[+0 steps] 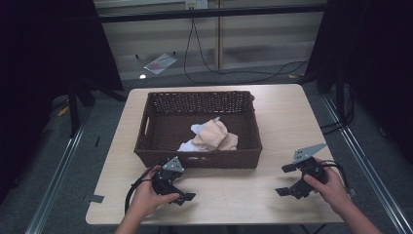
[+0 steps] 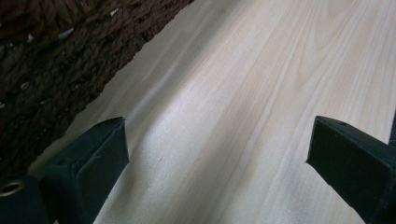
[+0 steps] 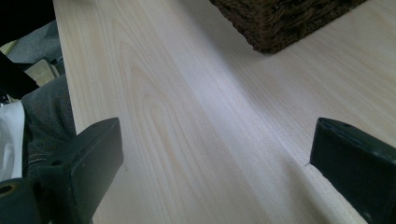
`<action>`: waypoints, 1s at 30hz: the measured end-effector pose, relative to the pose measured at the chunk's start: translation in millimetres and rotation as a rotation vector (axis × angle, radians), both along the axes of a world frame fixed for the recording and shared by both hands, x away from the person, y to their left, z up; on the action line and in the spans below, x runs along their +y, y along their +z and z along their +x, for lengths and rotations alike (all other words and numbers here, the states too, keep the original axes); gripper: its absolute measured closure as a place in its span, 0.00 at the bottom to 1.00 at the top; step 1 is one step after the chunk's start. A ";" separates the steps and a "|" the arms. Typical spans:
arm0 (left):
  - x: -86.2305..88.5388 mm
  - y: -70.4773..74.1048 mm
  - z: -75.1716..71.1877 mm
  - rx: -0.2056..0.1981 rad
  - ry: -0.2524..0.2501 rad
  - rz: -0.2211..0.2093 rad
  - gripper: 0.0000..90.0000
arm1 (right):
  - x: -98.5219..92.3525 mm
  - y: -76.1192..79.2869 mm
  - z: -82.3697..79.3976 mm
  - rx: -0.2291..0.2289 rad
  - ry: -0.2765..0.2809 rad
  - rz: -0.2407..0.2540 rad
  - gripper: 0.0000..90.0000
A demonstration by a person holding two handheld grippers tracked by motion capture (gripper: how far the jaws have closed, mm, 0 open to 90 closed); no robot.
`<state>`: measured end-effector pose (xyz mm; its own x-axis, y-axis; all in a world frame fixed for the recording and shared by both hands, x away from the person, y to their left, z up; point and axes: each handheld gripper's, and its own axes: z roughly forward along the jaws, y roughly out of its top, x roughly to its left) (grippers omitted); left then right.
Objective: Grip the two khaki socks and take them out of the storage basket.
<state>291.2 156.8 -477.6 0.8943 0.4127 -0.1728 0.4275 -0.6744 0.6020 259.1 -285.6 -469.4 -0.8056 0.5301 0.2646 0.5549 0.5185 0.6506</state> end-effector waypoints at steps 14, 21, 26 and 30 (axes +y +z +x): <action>1.4 20.7 2.6 0.017 -0.048 0.018 0.05 | 1.1 0.6 1.7 -0.002 0.008 0.008 0.02; -0.8 30.6 5.5 0.038 -0.092 0.016 0.05 | 0.0 2.6 0.8 -0.003 0.002 0.016 0.02; -2.8 34.2 6.3 0.059 -0.130 0.050 0.05 | 0.5 2.1 0.6 -0.004 0.002 0.007 0.02; -1.6 40.4 8.6 0.072 -0.130 0.045 0.05 | 0.3 2.2 0.6 -0.001 0.000 0.016 0.02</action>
